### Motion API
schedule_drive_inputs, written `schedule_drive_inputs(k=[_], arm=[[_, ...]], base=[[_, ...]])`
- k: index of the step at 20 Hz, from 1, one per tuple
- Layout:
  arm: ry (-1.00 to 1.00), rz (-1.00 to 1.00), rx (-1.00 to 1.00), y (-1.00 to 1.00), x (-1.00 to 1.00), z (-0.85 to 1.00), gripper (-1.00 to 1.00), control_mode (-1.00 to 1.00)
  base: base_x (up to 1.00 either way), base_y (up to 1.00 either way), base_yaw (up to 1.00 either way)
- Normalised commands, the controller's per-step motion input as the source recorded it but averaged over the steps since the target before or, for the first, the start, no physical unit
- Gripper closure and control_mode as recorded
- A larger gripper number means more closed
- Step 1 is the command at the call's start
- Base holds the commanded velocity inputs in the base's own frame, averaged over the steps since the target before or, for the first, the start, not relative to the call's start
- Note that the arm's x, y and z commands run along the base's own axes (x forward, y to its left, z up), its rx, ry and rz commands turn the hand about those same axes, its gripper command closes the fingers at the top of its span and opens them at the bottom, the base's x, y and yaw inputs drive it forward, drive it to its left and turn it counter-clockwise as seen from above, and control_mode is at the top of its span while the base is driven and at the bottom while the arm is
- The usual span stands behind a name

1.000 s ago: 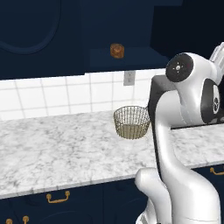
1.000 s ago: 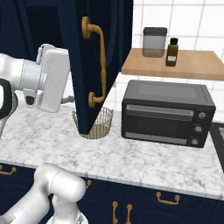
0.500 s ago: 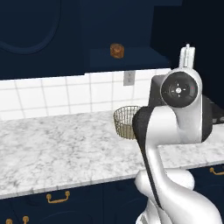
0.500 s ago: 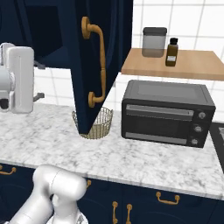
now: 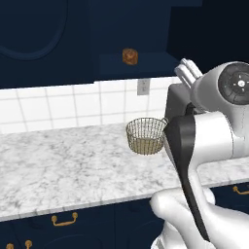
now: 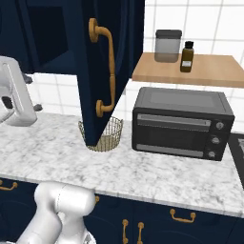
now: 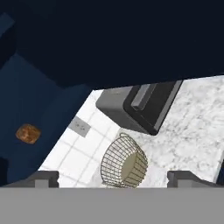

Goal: Open the cabinet, pick up the bread from the cabinet and place it in the basket. Then move the basket to the dining counter.

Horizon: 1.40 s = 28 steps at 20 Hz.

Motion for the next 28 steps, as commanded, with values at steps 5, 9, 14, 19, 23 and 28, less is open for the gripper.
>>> schedule_drive_inputs(k=[5,9,14,19,23,28], arm=[[0.29,0.34,-0.47,0.17,0.71,0.02,-1.0,-1.0],[0.0,0.38,-0.29,0.08,0.99,0.0,-1.0,-1.0],[0.03,0.39,-0.17,-0.09,1.0,-0.12,-1.0,-1.0],[0.0,0.29,-0.2,0.19,0.99,-0.05,-1.0,-1.0],[0.0,0.22,-0.13,0.02,1.0,0.0,-1.0,-1.0],[0.01,0.11,-0.07,0.12,0.96,0.07,-1.0,-1.0]], base=[[0.0,0.0,0.0],[0.0,0.0,0.0],[0.0,0.0,0.0],[0.0,0.0,0.0],[0.0,0.0,0.0],[0.0,0.0,0.0]])
